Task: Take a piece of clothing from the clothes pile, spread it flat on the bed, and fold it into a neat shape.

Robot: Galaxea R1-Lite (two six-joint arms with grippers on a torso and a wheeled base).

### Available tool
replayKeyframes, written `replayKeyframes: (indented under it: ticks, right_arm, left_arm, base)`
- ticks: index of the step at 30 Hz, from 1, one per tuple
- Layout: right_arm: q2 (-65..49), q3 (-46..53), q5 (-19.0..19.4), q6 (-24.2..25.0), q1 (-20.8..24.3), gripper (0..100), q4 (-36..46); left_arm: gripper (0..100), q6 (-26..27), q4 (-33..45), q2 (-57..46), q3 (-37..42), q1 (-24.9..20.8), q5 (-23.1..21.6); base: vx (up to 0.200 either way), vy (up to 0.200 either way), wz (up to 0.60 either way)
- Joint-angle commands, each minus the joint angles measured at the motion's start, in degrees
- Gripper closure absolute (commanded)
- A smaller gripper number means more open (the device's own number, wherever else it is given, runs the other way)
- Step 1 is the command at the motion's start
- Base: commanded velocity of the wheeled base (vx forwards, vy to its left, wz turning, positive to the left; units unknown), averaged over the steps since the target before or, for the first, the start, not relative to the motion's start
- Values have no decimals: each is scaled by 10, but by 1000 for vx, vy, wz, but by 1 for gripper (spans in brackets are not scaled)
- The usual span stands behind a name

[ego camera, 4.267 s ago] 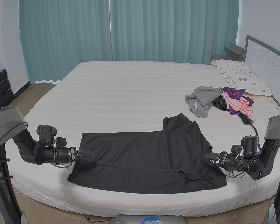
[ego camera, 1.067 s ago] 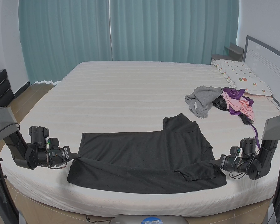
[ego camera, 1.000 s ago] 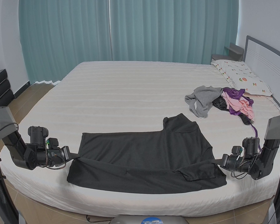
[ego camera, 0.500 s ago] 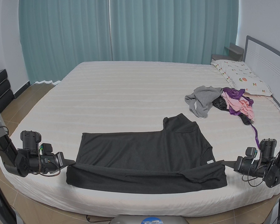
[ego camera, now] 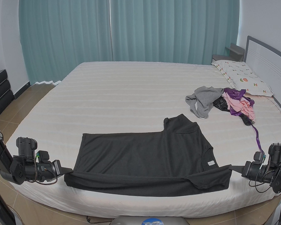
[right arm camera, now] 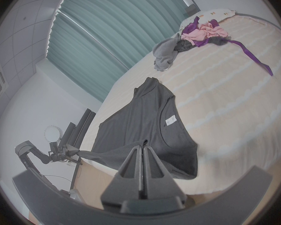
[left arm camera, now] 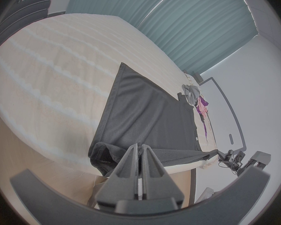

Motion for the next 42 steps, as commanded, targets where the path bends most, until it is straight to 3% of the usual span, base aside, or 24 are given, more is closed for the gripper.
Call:
replayKeyframes:
  ticks: [1, 9, 18, 31, 42]
  right_arm:
    - [-37, 11, 1, -6, 0, 100, 32]
    - [-62, 11, 0, -39, -3, 100, 102]
    - [-68, 11, 0, -50, -3, 100, 118]
    - [16, -67, -8, -45, 18, 100, 112]
    - [84, -135, -15, -44, 33, 100, 118]
  left_arm:
    - [100, 0, 1, -3, 7, 0, 0]
    - [100, 1, 3, -17, 20, 6, 3]
    - [100, 7, 5, -27, 37, 6, 4]
    - [100, 2, 5, 63, -41, -2, 6]
    - [100, 2, 1, 121, -90, -19, 47]
  base:
    - [0, 0, 0]
    - [0, 0, 0]
    - [0, 0, 0]
    - [0, 0, 0]
    - [0, 0, 0]
